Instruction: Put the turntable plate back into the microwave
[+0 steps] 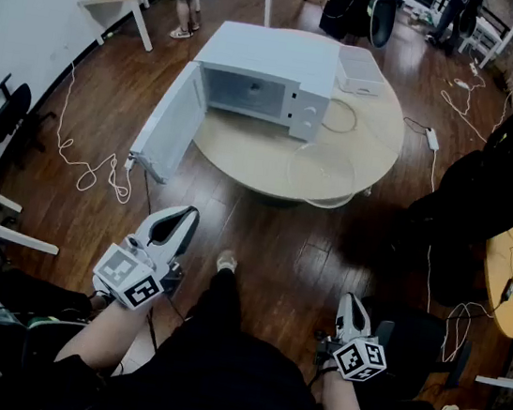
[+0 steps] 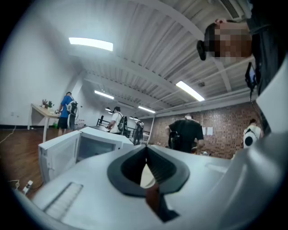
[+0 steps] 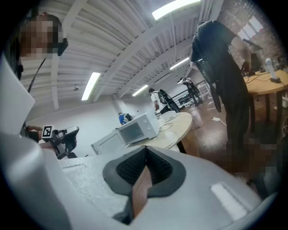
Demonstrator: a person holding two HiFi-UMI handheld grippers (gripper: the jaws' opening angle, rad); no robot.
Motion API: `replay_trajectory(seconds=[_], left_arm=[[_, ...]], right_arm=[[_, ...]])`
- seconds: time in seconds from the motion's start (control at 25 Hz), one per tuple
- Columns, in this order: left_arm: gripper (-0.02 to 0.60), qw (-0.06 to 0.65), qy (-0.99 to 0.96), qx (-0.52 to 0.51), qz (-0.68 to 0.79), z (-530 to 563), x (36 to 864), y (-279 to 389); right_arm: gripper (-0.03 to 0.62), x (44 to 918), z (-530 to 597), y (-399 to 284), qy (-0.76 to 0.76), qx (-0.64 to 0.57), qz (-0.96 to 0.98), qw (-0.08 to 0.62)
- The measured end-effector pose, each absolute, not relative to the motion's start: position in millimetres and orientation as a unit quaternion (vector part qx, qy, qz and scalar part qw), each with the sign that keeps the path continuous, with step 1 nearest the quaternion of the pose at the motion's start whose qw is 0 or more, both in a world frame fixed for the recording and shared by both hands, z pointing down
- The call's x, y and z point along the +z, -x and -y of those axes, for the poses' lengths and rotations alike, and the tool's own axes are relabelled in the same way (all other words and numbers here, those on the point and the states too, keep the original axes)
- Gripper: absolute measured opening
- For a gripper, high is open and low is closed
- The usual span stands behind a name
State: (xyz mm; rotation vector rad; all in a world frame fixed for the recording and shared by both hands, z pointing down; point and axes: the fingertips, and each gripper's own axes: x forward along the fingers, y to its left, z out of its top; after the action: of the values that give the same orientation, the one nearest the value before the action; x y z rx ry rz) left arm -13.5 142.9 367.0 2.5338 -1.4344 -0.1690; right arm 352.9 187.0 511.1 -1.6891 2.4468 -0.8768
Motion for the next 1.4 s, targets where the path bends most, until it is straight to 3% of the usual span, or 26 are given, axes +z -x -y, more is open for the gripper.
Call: replay_trajectory(seconds=[0.36, 0.64, 0.96, 1.0, 1.04, 1.08, 1.16, 1.32, 1.4], left_arm=[[0.003, 0.13, -0.877, -0.054, 0.46, 6, 371, 54], [0.003, 0.125, -0.896, -0.041, 0.423, 100, 363, 58], [0.003, 0.131, -0.899, -0.029, 0.416, 147, 358, 42], [0.003, 0.137, -0.892, -0.023, 0.43, 148, 362, 45], [0.003, 0.146, -0.883, -0.018, 0.445, 147, 366, 49], [0.003, 0.155, -0.875, -0.014, 0.458, 145, 369, 52], [0.003, 0.163, -0.866, -0.007, 0.473, 137, 368, 57], [0.003, 0.143, -0.864, 0.025, 0.482, 131, 365, 72], [0.003, 0.138, -0.86, 0.031, 0.491, 133, 365, 85]], right_arm=[[0.0, 510, -37, -285, 0.563, -0.317, -0.762, 0.027], [0.0, 500, 41, -295, 0.613, -0.285, -0.736, 0.028], [0.0, 615, 59, -316, 0.586, -0.383, -0.714, -0.019], [0.065, 633, 56, -314, 0.568, -0.409, -0.714, -0.026], [0.237, 651, 52, -313, 0.551, -0.437, -0.71, -0.033], [0.325, 667, 49, -315, 0.539, -0.464, -0.702, -0.034], [0.331, 689, 50, -322, 0.534, -0.504, -0.678, -0.005], [0.331, 704, 69, -323, 0.523, -0.567, -0.62, 0.143], [0.33, 708, 74, -316, 0.517, -0.57, -0.617, 0.166]])
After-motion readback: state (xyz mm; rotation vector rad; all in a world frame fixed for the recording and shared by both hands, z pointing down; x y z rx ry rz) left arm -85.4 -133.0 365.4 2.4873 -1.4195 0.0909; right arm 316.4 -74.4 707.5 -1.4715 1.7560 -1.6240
